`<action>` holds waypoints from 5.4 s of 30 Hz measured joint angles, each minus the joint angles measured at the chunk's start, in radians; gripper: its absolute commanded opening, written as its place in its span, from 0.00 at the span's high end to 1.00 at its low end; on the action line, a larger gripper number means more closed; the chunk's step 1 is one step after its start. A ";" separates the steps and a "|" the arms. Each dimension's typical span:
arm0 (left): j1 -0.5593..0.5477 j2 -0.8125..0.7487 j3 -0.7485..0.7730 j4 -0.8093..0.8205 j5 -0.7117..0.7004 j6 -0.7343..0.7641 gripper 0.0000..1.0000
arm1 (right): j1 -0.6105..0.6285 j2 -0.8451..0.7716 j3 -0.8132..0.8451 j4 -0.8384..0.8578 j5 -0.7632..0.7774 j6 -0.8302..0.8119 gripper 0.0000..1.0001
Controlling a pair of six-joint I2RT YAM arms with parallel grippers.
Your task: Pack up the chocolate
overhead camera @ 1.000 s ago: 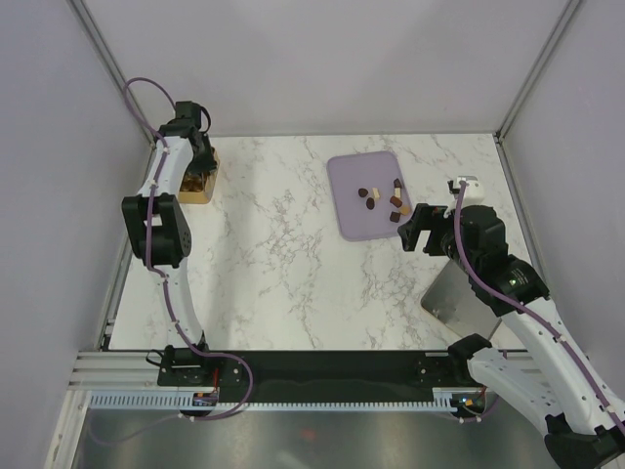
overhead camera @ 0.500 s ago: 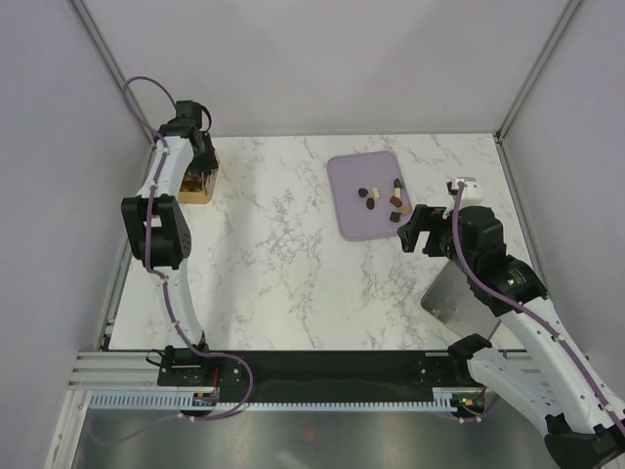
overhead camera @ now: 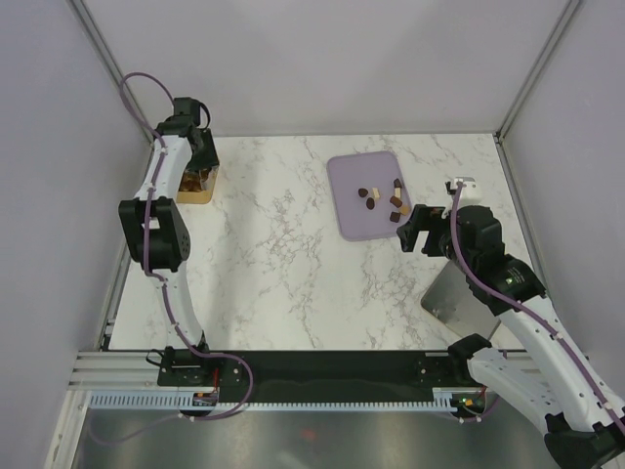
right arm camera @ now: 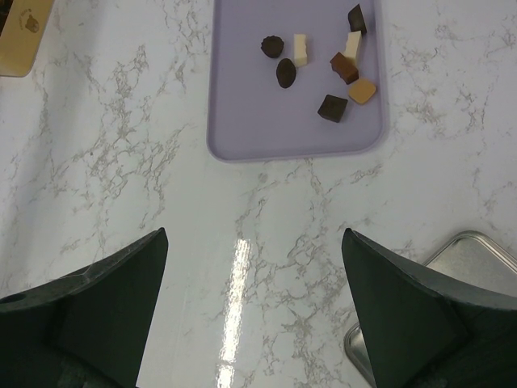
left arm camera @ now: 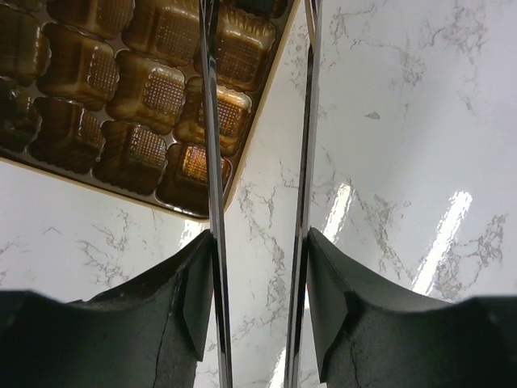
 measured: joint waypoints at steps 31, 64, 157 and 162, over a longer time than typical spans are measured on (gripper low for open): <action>-0.911 -0.264 -0.230 0.059 0.002 -0.056 0.47 | 0.000 -0.084 0.101 -0.148 0.040 -0.013 0.02; -0.980 0.076 -0.067 0.140 -0.043 -0.057 0.54 | 0.000 -0.118 0.102 -0.153 0.076 -0.038 0.02; 0.085 -0.157 -0.063 -0.048 -0.063 -0.001 0.49 | 0.000 -0.065 0.078 -0.080 0.003 -0.011 0.02; -0.126 -0.334 -0.223 -0.002 -0.047 -0.003 0.49 | 0.000 -0.076 0.091 -0.103 0.005 -0.011 0.02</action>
